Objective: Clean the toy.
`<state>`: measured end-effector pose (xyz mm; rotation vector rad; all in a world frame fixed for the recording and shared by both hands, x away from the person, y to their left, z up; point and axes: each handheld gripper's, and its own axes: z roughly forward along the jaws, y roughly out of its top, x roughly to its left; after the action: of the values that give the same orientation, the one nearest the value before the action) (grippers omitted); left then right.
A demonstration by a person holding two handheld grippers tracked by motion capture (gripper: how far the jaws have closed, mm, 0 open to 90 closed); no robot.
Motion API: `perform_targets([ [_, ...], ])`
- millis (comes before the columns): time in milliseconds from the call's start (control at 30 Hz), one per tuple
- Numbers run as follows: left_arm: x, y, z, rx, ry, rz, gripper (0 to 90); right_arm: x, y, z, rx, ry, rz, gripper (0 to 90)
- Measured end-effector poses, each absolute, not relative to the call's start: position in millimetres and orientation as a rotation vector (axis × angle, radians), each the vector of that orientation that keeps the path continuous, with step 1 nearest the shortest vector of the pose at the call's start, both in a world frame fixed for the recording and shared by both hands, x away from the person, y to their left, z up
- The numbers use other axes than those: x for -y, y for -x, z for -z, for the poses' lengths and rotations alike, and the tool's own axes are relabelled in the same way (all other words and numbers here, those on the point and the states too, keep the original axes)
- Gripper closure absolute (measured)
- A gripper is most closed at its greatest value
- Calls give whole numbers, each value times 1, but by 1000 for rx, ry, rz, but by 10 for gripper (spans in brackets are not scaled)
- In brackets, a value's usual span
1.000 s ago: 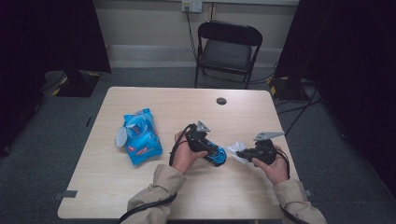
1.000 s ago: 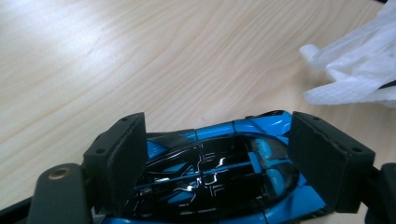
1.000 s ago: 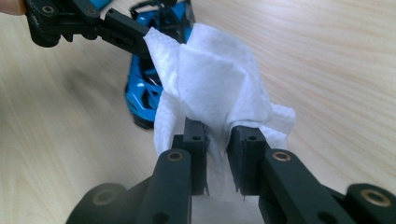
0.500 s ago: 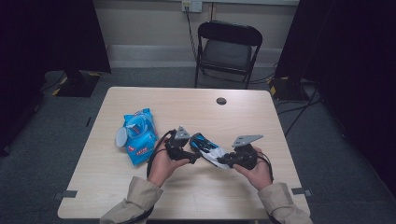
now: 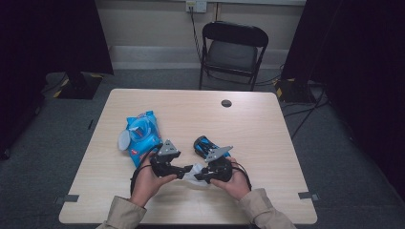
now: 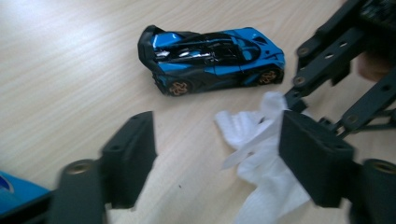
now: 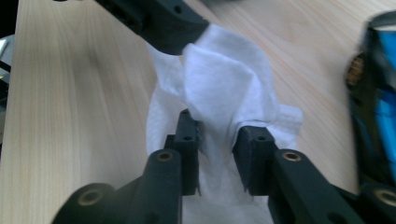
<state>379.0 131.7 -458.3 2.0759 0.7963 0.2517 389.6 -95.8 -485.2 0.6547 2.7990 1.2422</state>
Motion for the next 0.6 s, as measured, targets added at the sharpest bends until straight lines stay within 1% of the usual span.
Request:
perform_targets([
  [67,-133,-379,461,-794,-2081,-239,326,91,-390,488,-2790,-636,-1213,612],
  [133,-133,-379,465,-785,-2086,-214,406,91,-390,490,-2784,-645,-1216,532],
  [200,-131,-380,468,-766,-2091,-187,422,93,-391,489,-2778,-637,-1212,508],
  [233,-130,-380,470,-769,-2086,-169,438,95,-390,488,-2773,-633,-1206,466],
  [267,-129,-381,472,-776,-2080,-156,441,97,-390,487,-2763,-631,-1200,443],
  [333,-126,-382,474,-774,-2061,-120,444,100,-390,486,-2766,-608,-1193,445],
  [433,-119,-383,477,-771,-2067,-65,461,103,-389,487,-2760,-611,-1178,424],
  [500,-115,-382,480,-774,-2085,-17,542,105,-389,488,-2751,-617,-1178,387],
  [533,-114,-382,481,-774,-2093,4,595,105,-389,488,-2750,-618,-1174,384],
  [567,-112,-382,483,-767,-2115,14,650,106,-388,488,-2750,-618,-1173,381],
  [600,-112,-381,483,-757,-2137,12,733,107,-388,488,-2748,-617,-1171,362],
])
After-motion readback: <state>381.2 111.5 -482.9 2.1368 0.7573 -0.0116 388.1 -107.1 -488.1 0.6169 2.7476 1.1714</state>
